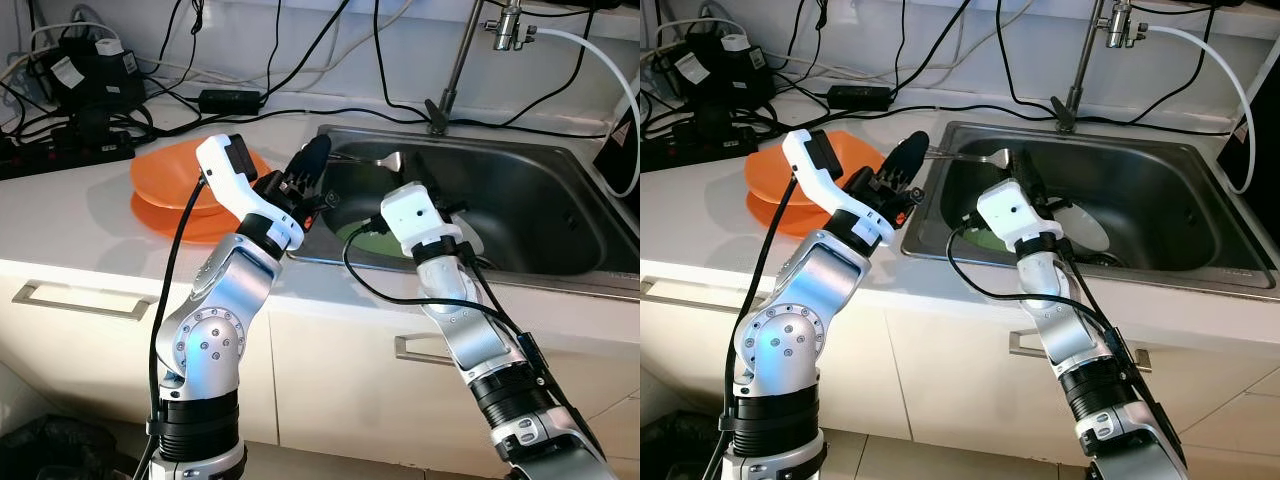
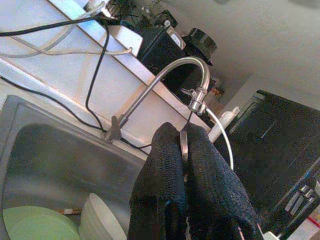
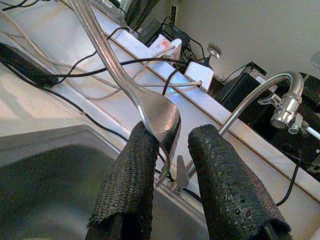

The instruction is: Kitchen organization

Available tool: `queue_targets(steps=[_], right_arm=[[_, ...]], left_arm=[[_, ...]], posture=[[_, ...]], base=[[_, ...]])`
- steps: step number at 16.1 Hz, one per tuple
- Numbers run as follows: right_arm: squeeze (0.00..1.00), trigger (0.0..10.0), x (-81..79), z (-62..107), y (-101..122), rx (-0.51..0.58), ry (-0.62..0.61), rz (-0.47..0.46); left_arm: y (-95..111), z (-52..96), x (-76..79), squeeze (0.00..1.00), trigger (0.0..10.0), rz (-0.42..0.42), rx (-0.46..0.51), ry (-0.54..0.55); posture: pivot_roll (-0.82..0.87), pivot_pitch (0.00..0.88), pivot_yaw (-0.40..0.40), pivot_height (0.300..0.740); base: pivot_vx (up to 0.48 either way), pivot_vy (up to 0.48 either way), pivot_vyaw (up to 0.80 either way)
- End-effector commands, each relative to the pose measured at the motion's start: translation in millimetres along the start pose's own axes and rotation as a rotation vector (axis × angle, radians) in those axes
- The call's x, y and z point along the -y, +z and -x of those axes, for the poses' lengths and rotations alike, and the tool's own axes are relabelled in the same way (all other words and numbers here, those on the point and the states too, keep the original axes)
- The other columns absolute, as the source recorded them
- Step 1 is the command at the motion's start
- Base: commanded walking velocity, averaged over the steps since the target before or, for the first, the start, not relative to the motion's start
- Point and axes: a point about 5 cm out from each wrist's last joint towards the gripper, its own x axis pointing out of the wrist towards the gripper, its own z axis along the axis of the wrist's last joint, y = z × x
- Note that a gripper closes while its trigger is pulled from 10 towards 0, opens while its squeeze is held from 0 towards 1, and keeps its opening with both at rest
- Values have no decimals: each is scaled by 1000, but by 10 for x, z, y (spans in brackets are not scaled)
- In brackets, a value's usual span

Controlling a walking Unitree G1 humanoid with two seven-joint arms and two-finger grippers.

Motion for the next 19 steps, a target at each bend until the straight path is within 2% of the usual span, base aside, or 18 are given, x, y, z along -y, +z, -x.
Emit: queue_targets(steps=[1, 12, 13, 14, 15, 19], right_arm=[[0, 10000, 9, -32, 19, 7, -7, 10], [0, 10000, 51, -64, -2, -2, -52, 17], [0, 6667, 55, -68, -7, -5, -54, 14], [0, 902, 56, -72, -15, -10, -55, 14], [0, 0, 58, -74, -18, -13, -56, 15], [0, 0, 59, -76, -19, -12, -58, 16]], left_arm=[[-3, 2, 47, 0, 10000, 9, -4, -15], [-47, 41, 93, 0, 10000, 22, -48, -26], [-38, 47, 94, 0, 10000, 20, -46, -25], [-32, 50, 93, 0, 10000, 19, -44, -23], [-31, 52, 91, 0, 10000, 20, -43, -21], [-31, 54, 89, 0, 10000, 15, -42, -18]], posture=[[74, 32, -6, 740], [80, 30, -6, 740], [80, 27, -6, 740], [81, 27, -6, 740], [81, 25, -6, 740], [79, 21, -5, 740]], base=[[0, 0, 0], [0, 0, 0], [0, 0, 0], [0, 0, 0], [0, 0, 0], [0, 0, 0]])
